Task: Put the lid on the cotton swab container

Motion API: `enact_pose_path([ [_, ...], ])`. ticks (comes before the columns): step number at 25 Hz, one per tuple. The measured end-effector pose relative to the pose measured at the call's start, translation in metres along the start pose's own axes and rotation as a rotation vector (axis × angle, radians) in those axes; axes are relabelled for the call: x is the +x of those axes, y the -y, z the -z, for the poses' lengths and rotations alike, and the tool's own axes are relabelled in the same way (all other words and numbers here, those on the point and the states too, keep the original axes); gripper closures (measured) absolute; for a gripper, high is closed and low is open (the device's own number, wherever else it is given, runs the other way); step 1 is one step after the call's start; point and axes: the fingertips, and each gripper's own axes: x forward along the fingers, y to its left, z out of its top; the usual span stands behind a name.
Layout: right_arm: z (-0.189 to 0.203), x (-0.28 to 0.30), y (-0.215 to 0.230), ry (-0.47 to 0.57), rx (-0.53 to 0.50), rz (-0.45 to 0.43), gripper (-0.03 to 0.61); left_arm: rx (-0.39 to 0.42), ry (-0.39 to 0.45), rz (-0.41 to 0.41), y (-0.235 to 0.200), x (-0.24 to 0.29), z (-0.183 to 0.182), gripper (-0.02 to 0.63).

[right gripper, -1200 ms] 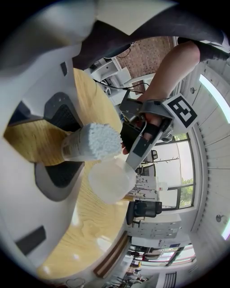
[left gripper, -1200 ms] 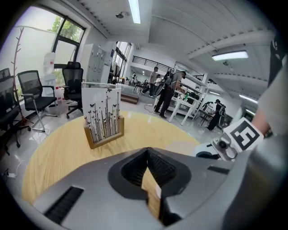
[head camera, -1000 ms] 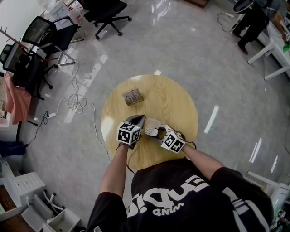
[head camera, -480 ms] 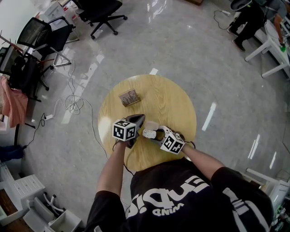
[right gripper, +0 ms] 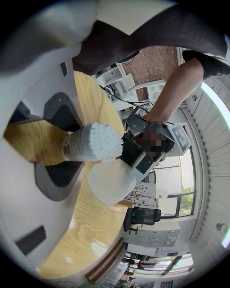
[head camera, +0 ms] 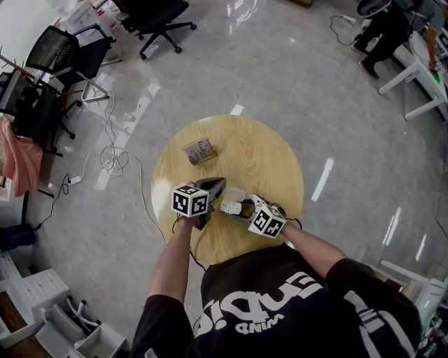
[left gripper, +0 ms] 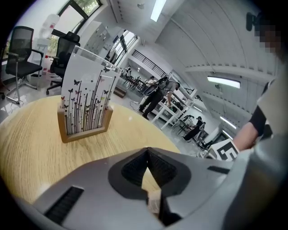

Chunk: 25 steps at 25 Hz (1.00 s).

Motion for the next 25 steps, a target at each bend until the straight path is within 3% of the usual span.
enact_pose_path([
  [14,0.001,-0.001,-0.001,0.0,-0.001,-0.005,0.38,-0.047,0.022,0.117,0.019,-0.002,-0.008,0.604],
  [25,0.0,-0.002,-0.003,0.001,-0.002,-0.003,0.38,-0.096,-0.046,0.149,0.028,0.0,-0.007,0.604],
])
